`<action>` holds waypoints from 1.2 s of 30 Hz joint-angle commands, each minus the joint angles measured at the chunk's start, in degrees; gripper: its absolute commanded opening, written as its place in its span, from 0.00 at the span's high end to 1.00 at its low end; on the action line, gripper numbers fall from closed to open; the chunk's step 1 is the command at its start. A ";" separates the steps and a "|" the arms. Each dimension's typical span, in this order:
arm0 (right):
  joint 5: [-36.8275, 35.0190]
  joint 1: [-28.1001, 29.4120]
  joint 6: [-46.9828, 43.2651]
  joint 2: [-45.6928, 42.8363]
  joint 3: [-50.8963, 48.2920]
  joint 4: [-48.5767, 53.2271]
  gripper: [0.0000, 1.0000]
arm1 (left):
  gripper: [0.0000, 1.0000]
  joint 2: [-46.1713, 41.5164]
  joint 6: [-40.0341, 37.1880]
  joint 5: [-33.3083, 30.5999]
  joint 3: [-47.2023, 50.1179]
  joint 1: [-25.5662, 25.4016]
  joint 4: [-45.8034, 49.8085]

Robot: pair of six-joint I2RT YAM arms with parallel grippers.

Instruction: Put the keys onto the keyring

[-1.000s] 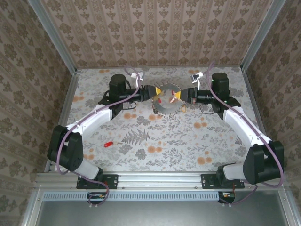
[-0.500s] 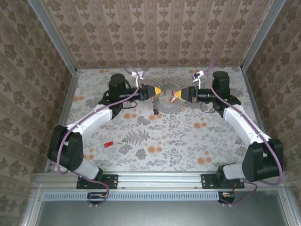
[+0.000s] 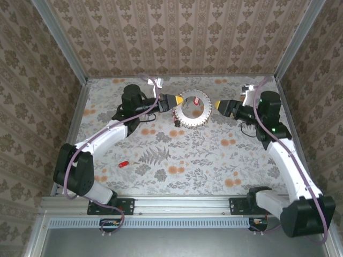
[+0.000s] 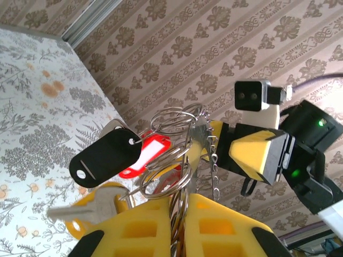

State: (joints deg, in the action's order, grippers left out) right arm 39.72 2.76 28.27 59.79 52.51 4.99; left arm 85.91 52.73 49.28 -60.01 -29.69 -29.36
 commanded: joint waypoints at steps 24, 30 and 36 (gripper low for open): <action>-27.26 23.28 -49.27 -20.80 -30.08 -32.89 0.79 | 1.00 -8.02 -12.24 -3.13 -3.74 -0.71 5.51; -27.26 24.98 -51.04 -18.98 -29.88 -34.15 0.78 | 1.00 -8.22 -13.00 -3.07 -4.28 -1.16 6.51; -28.15 26.28 -51.41 -16.93 -29.92 -36.74 0.78 | 1.00 -8.34 -13.44 -2.97 -4.68 -1.51 7.47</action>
State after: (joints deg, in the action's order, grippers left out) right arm 13.28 28.38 -21.56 42.46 22.85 -27.79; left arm 79.96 40.62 46.00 -62.08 -30.79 -20.56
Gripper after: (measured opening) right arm 0.216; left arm 0.087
